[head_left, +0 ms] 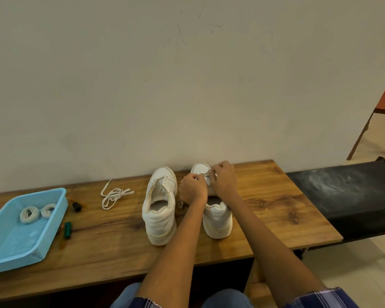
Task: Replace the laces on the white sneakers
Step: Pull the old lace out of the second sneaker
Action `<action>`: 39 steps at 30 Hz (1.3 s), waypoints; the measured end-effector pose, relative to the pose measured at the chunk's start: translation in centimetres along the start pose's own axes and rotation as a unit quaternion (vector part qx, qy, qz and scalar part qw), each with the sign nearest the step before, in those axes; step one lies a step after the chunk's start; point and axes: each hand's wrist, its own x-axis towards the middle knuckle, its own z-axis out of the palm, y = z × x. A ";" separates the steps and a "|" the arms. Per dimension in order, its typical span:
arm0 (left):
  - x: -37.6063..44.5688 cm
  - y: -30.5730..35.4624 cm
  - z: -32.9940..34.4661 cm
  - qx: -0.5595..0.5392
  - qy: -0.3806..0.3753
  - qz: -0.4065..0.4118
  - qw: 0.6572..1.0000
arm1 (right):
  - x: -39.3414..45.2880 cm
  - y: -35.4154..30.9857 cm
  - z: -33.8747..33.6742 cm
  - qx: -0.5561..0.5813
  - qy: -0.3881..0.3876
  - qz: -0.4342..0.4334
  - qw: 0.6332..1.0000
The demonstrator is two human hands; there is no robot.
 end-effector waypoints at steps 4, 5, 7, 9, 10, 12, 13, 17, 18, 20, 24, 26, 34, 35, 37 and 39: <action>0.1 -0.1 0.1 -0.010 -0.005 -0.004 1.000 | -0.7 0.1 -0.5 0.125 0.203 0.130 0.962; 0.1 -0.1 0.1 -0.012 -0.007 -0.004 1.000 | -0.7 0.1 -0.6 0.136 0.195 0.140 0.961; 0.0 0.0 0.1 -0.009 -0.004 -0.002 1.000 | -0.6 -0.1 -0.5 0.090 0.125 0.099 0.983; 0.0 -0.1 0.1 -0.008 -0.002 0.002 1.000 | -0.5 -0.4 -0.4 -0.026 -0.016 0.031 0.999; 0.1 -0.1 0.1 -0.010 -0.002 0.004 1.000 | -0.4 -0.5 -0.3 -0.069 -0.086 0.011 0.994; 0.1 0.0 0.1 -0.006 -0.004 0.003 1.000 | -0.1 -0.6 -0.4 -0.076 -0.151 0.003 0.986; 0.1 -0.1 0.1 -0.004 -0.003 0.003 1.000 | -0.1 -0.5 -0.5 -0.058 -0.134 0.002 0.989; 0.1 -0.1 0.1 -0.004 -0.001 0.000 1.000 | -0.3 -0.3 -0.7 0.030 0.133 0.087 0.987; 0.1 -0.1 0.1 -0.002 -0.001 0.000 1.000 | -0.5 -0.2 -0.8 0.061 0.191 0.128 0.971; 0.1 -0.1 0.1 -0.002 0.000 -0.001 1.000 | -0.7 0.1 -1.0 0.107 0.246 0.179 0.947; -0.1 0.0 0.1 -0.008 0.003 -0.007 1.000 | -0.5 -0.3 -0.8 0.030 0.064 0.089 0.994; 0.0 0.0 0.1 -0.010 0.004 -0.004 1.000 | -0.2 -0.5 -0.5 -0.068 -0.094 0.028 0.993; 0.1 0.0 0.2 0.001 0.000 -0.002 1.000 | -0.3 -0.4 -1.2 0.109 0.172 0.087 0.975; 0.1 -0.1 0.2 -0.001 0.000 -0.003 1.000 | -0.4 -0.4 -1.4 0.143 0.228 0.123 0.955; 0.1 0.0 0.2 -0.002 -0.001 -0.003 1.000 | -0.3 -0.2 -1.7 0.172 0.271 0.175 0.931; 0.0 0.0 0.1 0.002 -0.002 -0.001 1.000 | 0.1 0.3 -1.7 0.165 0.267 0.196 0.929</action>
